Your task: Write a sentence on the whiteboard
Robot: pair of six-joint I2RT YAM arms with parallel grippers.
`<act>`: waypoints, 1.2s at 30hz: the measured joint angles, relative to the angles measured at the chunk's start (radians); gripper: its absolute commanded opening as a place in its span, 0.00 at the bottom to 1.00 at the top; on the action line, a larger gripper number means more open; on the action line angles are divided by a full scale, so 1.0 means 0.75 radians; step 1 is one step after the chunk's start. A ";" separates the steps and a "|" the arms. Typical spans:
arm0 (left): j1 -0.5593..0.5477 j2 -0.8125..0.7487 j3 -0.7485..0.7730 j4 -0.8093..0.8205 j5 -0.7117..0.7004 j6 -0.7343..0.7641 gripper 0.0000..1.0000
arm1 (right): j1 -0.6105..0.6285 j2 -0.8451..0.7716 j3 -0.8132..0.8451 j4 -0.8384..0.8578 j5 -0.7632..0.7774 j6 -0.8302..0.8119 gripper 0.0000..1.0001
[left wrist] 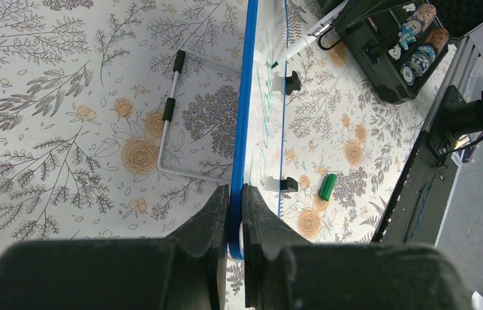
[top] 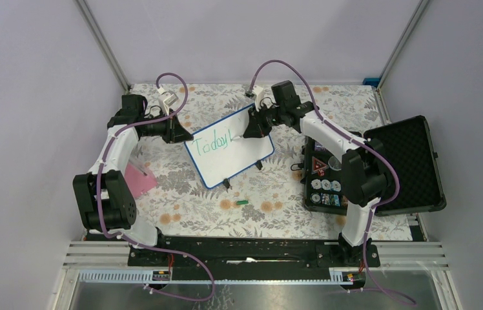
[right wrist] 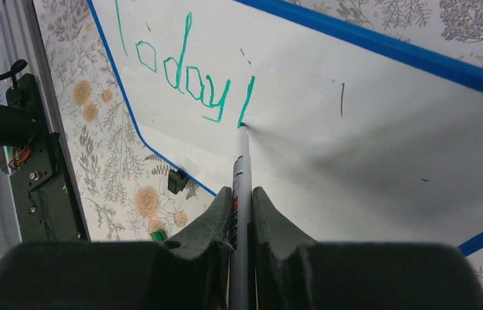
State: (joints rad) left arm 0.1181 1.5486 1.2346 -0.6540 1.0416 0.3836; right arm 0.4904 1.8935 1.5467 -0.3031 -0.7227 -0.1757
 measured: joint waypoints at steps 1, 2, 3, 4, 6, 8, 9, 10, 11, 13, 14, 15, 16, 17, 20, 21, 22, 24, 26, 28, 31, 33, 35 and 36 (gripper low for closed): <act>0.000 0.000 0.000 0.000 0.000 0.000 0.00 | 0.000 0.000 0.007 0.000 0.005 0.000 0.00; 0.000 0.000 0.000 0.000 0.000 0.000 0.00 | 0.000 0.000 0.012 0.001 0.007 0.000 0.00; -0.001 0.000 0.000 0.000 0.000 0.000 0.00 | 0.000 0.000 0.017 0.001 0.009 0.000 0.00; -0.001 0.000 0.000 0.000 -0.001 0.000 0.00 | 0.000 0.000 0.023 0.001 0.010 0.001 0.00; -0.001 0.000 0.000 -0.001 0.000 0.000 0.00 | 0.000 0.000 0.031 0.002 0.011 0.001 0.00; -0.001 0.000 0.000 0.000 -0.001 0.000 0.00 | -0.001 0.000 0.036 0.003 0.013 0.002 0.00; -0.001 0.000 0.000 0.000 -0.001 0.001 0.00 | -0.002 0.000 0.036 0.002 0.016 0.004 0.00; -0.001 0.000 0.000 0.000 -0.001 0.000 0.00 | -0.003 0.000 0.037 0.002 0.017 0.007 0.00; -0.001 0.000 0.000 0.000 -0.001 0.000 0.00 | -0.004 0.000 0.037 0.002 0.018 0.010 0.00; -0.001 0.000 0.000 0.000 -0.001 0.000 0.00 | -0.005 0.000 0.037 0.002 0.019 0.011 0.00; -0.001 0.000 0.000 0.000 -0.001 0.000 0.00 | -0.005 0.000 0.037 0.001 0.020 0.012 0.00; -0.001 0.000 0.000 0.000 -0.001 0.000 0.00 | -0.007 0.000 0.037 0.001 0.020 0.014 0.00; -0.001 0.000 0.000 0.000 -0.001 0.000 0.00 | -0.009 0.000 0.037 0.001 0.020 0.015 0.00; -0.001 0.000 0.000 0.000 -0.001 0.000 0.00 | -0.011 0.000 0.037 0.001 0.020 0.016 0.00; -0.001 0.000 0.000 0.000 -0.002 0.000 0.00 | -0.022 0.000 0.037 0.001 0.020 0.017 0.00; -0.001 0.000 0.000 0.000 -0.002 0.000 0.00 | -0.026 0.000 0.037 0.001 0.020 0.017 0.00; -0.001 0.000 0.000 0.000 -0.003 -0.001 0.00 | -0.029 0.000 0.037 0.001 0.020 0.017 0.00; -0.002 0.000 0.000 0.000 -0.003 -0.001 0.00 | -0.032 0.000 0.037 0.001 0.019 0.017 0.00; -0.002 0.000 0.000 0.000 -0.004 -0.001 0.00 | -0.032 0.000 0.036 0.001 0.019 0.017 0.00; -0.002 0.000 0.000 0.000 -0.004 -0.001 0.00 | -0.033 0.000 0.035 0.002 0.018 0.017 0.00; -0.002 0.000 0.000 0.000 -0.005 -0.001 0.00 | -0.034 0.000 0.032 0.002 0.011 0.017 0.00; -0.002 0.000 0.000 -0.001 -0.005 -0.001 0.00 | -0.035 0.000 0.024 0.003 0.006 0.017 0.00; -0.002 0.000 0.000 -0.001 -0.005 -0.001 0.00 | -0.036 0.000 0.012 0.002 0.002 0.017 0.00; -0.002 0.000 0.000 -0.001 -0.005 -0.001 0.00 | -0.036 0.000 0.007 0.002 -0.003 0.017 0.00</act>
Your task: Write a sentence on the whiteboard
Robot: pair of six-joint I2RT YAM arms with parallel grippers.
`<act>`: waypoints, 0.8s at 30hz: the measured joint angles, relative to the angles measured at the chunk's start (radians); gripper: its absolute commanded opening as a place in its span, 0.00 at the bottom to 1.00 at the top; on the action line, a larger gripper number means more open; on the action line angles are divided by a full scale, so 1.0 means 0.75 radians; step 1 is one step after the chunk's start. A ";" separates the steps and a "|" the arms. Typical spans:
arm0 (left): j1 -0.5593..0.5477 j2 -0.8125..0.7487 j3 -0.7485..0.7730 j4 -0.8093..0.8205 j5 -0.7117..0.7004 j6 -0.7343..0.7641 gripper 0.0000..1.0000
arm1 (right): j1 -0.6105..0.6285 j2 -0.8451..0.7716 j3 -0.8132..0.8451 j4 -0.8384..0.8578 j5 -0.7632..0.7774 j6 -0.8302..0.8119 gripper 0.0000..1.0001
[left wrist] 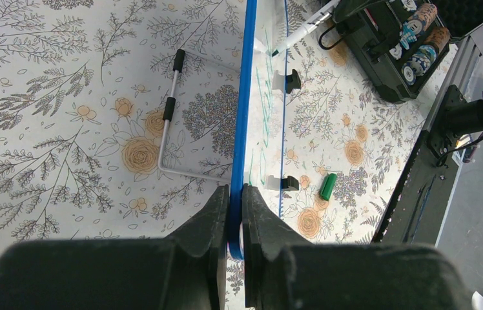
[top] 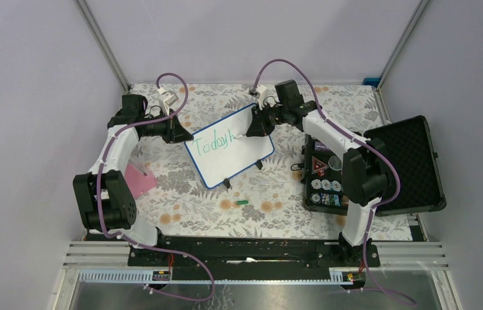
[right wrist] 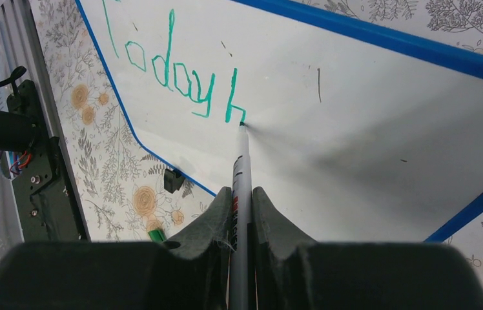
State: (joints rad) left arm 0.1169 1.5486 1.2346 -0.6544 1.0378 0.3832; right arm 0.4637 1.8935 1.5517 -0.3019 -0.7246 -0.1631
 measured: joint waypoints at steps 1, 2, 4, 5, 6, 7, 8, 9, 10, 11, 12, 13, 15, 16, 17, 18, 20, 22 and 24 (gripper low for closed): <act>0.000 0.000 0.000 0.000 0.000 0.000 0.00 | 0.000 0.000 -0.006 0.000 -0.002 0.000 0.00; 0.000 0.000 0.000 0.000 -0.001 0.000 0.00 | 0.000 0.000 -0.011 0.001 -0.004 0.000 0.00; 0.000 0.000 0.000 0.000 -0.001 0.000 0.00 | 0.001 0.000 -0.018 -0.001 -0.005 -0.001 0.00; 0.000 0.000 0.000 0.000 -0.002 0.000 0.00 | 0.002 0.000 -0.020 -0.001 -0.005 -0.001 0.00; 0.000 0.000 0.000 0.000 -0.003 0.000 0.00 | 0.003 0.000 -0.022 0.000 -0.005 -0.001 0.00; 0.000 0.000 0.000 0.000 -0.004 0.000 0.00 | 0.004 0.000 -0.023 0.000 -0.005 -0.001 0.00; 0.000 0.000 0.000 0.000 -0.004 0.000 0.00 | 0.005 0.000 -0.023 0.000 -0.005 0.000 0.00; 0.000 0.000 0.000 0.000 -0.004 0.001 0.00 | 0.007 0.000 -0.023 0.000 -0.005 0.000 0.00; 0.000 0.000 0.000 0.000 -0.004 0.000 0.00 | 0.008 0.000 -0.023 0.000 -0.005 0.000 0.00; 0.000 0.000 0.000 0.000 -0.004 0.000 0.00 | 0.010 0.000 -0.023 -0.001 -0.005 0.000 0.00; 0.000 0.000 0.000 0.000 -0.004 0.001 0.00 | 0.012 0.000 -0.023 -0.001 -0.005 0.001 0.00; 0.000 0.000 0.000 0.000 -0.004 0.001 0.00 | 0.015 0.000 -0.023 -0.001 -0.004 0.001 0.00; 0.000 0.000 0.000 0.000 -0.004 0.001 0.00 | 0.023 0.000 -0.023 -0.001 -0.004 0.001 0.00; 0.000 0.000 0.000 0.000 -0.004 0.001 0.00 | 0.028 0.000 -0.023 -0.001 -0.004 0.001 0.00; 0.000 0.000 0.000 0.000 -0.004 0.001 0.00 | 0.034 0.000 -0.023 0.000 -0.003 0.001 0.00; 0.000 0.000 0.000 0.000 -0.004 0.001 0.00 | 0.039 0.000 -0.023 0.000 -0.002 0.001 0.00; 0.000 0.000 0.000 0.000 -0.004 0.001 0.00 | 0.047 0.000 -0.023 0.000 0.000 0.001 0.00; 0.000 0.000 0.000 0.000 -0.004 0.001 0.00 | 0.051 0.000 -0.023 0.000 0.001 0.001 0.00; 0.000 0.000 0.000 -0.001 -0.004 0.001 0.00 | 0.051 0.000 -0.023 0.000 0.000 0.001 0.00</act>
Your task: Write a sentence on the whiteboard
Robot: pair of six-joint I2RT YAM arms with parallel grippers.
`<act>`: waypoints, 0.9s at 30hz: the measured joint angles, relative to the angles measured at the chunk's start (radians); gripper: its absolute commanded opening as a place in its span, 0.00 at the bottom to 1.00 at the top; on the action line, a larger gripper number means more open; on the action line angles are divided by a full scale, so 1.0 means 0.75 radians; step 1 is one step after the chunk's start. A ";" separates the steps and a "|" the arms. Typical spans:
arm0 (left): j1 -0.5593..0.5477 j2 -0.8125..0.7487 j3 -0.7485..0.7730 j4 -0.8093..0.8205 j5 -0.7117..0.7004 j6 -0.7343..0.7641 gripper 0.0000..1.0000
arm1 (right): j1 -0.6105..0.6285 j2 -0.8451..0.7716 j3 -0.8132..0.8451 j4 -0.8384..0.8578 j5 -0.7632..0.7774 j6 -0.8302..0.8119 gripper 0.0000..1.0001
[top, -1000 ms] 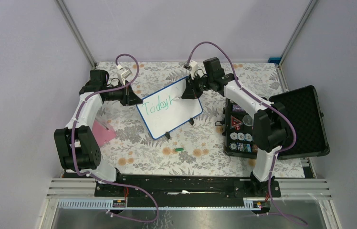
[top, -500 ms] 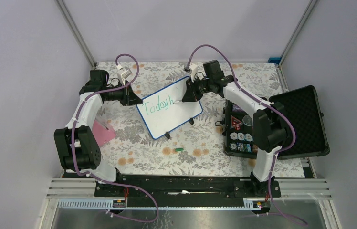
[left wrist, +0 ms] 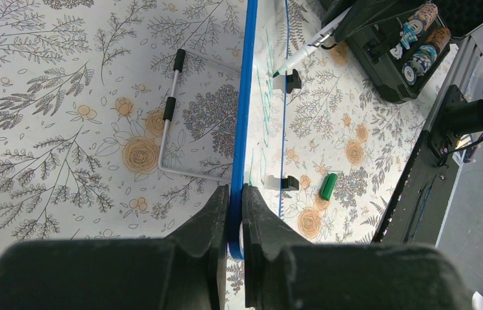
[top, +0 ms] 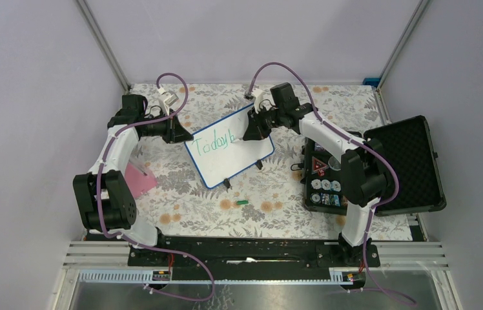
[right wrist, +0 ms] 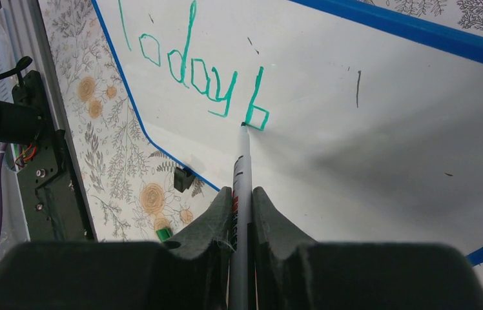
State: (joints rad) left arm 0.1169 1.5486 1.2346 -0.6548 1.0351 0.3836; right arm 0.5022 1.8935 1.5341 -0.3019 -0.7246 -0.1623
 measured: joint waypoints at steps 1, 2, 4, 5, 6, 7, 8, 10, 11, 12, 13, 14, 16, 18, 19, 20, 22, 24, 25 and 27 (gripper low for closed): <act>0.000 0.000 0.000 0.001 0.000 0.000 0.00 | 0.000 0.000 0.000 0.000 -0.001 0.001 0.00; 0.000 0.000 0.000 0.001 0.000 -0.001 0.00 | -0.001 0.000 0.000 0.000 -0.002 0.001 0.00; 0.000 0.000 0.000 0.000 0.000 0.000 0.00 | -0.008 -0.001 0.000 0.001 -0.006 0.003 0.00; 0.000 0.000 0.000 0.000 0.000 -0.001 0.00 | -0.009 -0.002 0.000 0.001 -0.006 0.004 0.00; 0.000 0.000 0.000 0.000 0.001 0.000 0.00 | -0.014 -0.003 0.000 0.000 -0.010 0.004 0.00; 0.000 0.000 0.000 0.000 0.001 0.000 0.00 | -0.021 -0.007 0.000 0.000 -0.017 0.004 0.00; 0.000 0.000 0.000 0.000 0.001 -0.001 0.00 | -0.031 -0.012 0.000 0.000 -0.022 0.004 0.00; 0.000 0.000 0.000 0.000 0.001 -0.001 0.00 | -0.050 -0.025 0.000 0.001 -0.028 0.005 0.00; 0.000 0.000 0.000 0.000 0.001 -0.001 0.00 | -0.058 -0.032 0.001 0.001 -0.028 0.005 0.00; 0.000 0.000 0.000 0.000 0.001 -0.001 0.00 | -0.065 -0.038 0.001 0.001 -0.028 0.005 0.00; 0.000 0.000 0.000 0.000 0.001 -0.001 0.00 | -0.070 -0.040 0.003 0.001 -0.028 0.005 0.00; 0.000 0.000 0.000 0.000 0.001 -0.001 0.00 | -0.073 -0.041 0.005 0.001 -0.028 0.005 0.00; 0.000 0.000 0.000 0.000 0.001 -0.001 0.00 | -0.074 -0.041 0.008 0.003 -0.028 0.005 0.00; 0.000 0.000 0.000 0.000 0.001 0.000 0.00 | -0.074 -0.041 0.010 0.003 -0.028 0.006 0.00; 0.000 0.000 0.000 0.000 0.001 -0.001 0.00 | -0.074 -0.041 0.010 0.003 -0.028 0.007 0.00; 0.000 0.000 0.000 0.000 0.001 0.000 0.00 | -0.074 -0.041 0.012 0.003 -0.028 0.007 0.00; 0.000 0.000 0.000 0.000 0.001 0.000 0.00 | -0.074 -0.040 0.021 0.000 -0.028 0.009 0.00; 0.000 0.000 0.000 0.000 0.001 0.000 0.00 | -0.074 -0.040 0.031 0.001 -0.028 0.012 0.00; 0.000 0.000 0.000 0.000 0.001 0.000 0.00 | -0.074 -0.040 0.037 0.001 -0.028 0.013 0.00; 0.000 0.000 0.000 0.000 0.001 0.000 0.00 | -0.073 -0.040 0.046 0.002 -0.028 0.014 0.00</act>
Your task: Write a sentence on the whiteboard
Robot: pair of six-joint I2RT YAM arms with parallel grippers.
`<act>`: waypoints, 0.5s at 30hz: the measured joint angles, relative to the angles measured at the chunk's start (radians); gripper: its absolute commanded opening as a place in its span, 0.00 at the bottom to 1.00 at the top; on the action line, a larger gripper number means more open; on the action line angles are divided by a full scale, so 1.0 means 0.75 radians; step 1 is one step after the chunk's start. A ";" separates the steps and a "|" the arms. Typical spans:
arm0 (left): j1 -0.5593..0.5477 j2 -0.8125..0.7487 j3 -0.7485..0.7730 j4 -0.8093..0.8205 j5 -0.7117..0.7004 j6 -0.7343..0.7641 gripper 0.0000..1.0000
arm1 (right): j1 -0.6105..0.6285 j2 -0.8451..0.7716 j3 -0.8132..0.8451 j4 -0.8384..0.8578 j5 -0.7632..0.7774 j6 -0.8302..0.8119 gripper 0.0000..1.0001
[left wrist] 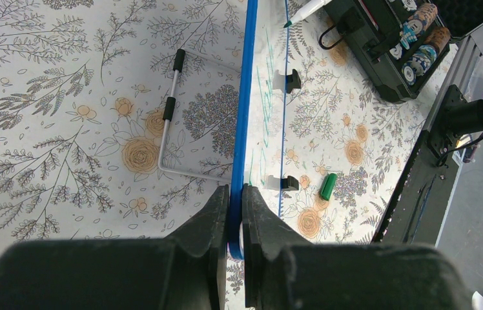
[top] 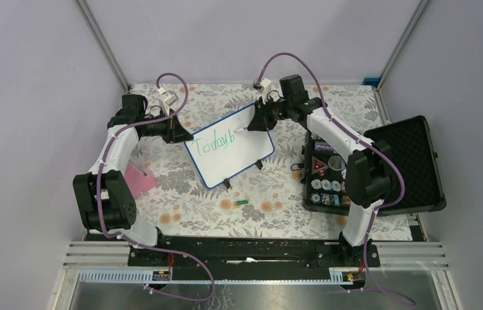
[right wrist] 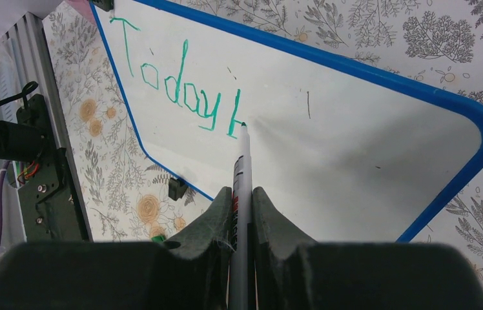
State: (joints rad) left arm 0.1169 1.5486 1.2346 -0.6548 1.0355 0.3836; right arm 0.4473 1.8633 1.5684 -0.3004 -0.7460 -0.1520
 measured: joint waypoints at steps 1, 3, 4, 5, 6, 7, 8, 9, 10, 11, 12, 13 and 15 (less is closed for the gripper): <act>0.000 0.000 0.000 0.000 0.000 0.000 0.00 | 0.000 0.000 0.004 0.001 0.000 0.001 0.00; 0.000 0.000 0.000 0.000 0.000 0.000 0.00 | 0.000 0.001 0.008 0.005 0.000 0.003 0.00; 0.000 0.000 0.000 0.000 0.000 0.000 0.00 | 0.001 0.001 0.008 0.005 0.000 0.004 0.00; 0.000 0.000 0.000 0.000 0.000 0.000 0.00 | 0.001 0.001 0.008 0.004 0.001 0.004 0.00; 0.000 0.000 0.000 0.000 0.000 0.000 0.00 | 0.001 0.002 0.008 0.004 0.001 0.004 0.00; 0.000 0.000 0.000 0.000 0.000 0.000 0.00 | 0.002 0.003 0.008 0.005 0.001 0.004 0.00; 0.000 0.000 0.000 0.000 0.000 0.000 0.00 | 0.003 0.004 0.008 0.005 0.001 0.004 0.00; 0.000 0.000 0.000 0.000 0.000 -0.001 0.00 | 0.003 0.005 0.008 0.005 0.001 0.004 0.00; 0.000 0.000 0.000 0.000 0.000 -0.001 0.00 | 0.004 0.006 0.008 0.005 0.001 0.004 0.00; 0.000 0.000 0.000 0.000 0.000 -0.001 0.00 | 0.005 0.006 0.008 0.005 0.001 0.004 0.00; 0.000 0.000 0.000 0.000 0.000 -0.001 0.00 | 0.006 0.006 0.008 0.005 0.001 0.004 0.00; 0.000 0.000 0.000 0.000 0.000 -0.001 0.00 | 0.006 0.006 0.008 0.005 0.001 0.004 0.00; 0.000 0.000 0.000 0.000 0.000 -0.001 0.00 | 0.006 0.006 0.008 0.005 0.002 0.004 0.00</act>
State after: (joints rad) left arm 0.1169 1.5486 1.2346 -0.6548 1.0355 0.3832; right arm 0.4519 1.8679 1.5745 -0.2970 -0.7448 -0.1493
